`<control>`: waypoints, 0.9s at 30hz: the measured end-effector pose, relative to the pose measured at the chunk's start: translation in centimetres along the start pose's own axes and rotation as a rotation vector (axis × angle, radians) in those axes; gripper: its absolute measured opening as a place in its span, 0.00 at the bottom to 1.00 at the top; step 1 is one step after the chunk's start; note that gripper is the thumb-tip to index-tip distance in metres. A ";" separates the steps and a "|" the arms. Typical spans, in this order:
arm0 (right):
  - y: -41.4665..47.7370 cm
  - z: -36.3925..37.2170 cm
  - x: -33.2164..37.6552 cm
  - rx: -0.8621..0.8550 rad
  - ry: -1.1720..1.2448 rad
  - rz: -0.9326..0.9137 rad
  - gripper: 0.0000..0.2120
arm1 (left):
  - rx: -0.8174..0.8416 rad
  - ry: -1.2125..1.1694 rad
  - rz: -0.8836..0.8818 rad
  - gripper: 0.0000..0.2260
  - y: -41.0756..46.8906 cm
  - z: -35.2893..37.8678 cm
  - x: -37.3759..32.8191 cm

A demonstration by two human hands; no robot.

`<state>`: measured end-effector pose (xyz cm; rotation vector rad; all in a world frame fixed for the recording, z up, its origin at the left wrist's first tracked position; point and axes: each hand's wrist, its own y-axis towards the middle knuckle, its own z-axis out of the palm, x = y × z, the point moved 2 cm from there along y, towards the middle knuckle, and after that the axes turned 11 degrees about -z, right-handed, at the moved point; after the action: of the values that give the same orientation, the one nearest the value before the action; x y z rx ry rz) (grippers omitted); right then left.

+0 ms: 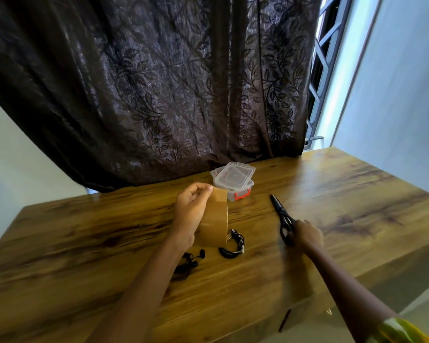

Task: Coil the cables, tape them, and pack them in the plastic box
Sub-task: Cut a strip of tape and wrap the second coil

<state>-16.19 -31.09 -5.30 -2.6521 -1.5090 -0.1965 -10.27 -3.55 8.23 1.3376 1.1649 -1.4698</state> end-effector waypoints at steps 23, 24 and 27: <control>-7.6 -9.4 6.8 -0.113 1.417 -0.366 0.19 | -0.038 0.009 0.041 0.07 0.3 -1.3 -2.6; -7.9 -9.8 7.1 -0.136 1.383 -0.427 0.19 | -0.049 0.009 0.042 0.06 0.4 -1.5 -2.7; -8.2 -10.4 7.8 -0.174 1.282 -0.548 0.20 | -0.078 0.003 0.043 0.06 0.7 -2.1 -3.0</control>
<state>-19.98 -21.70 6.26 -1.3778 -1.5482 -1.6721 -8.82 -1.76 11.12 1.3041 1.1765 -1.3788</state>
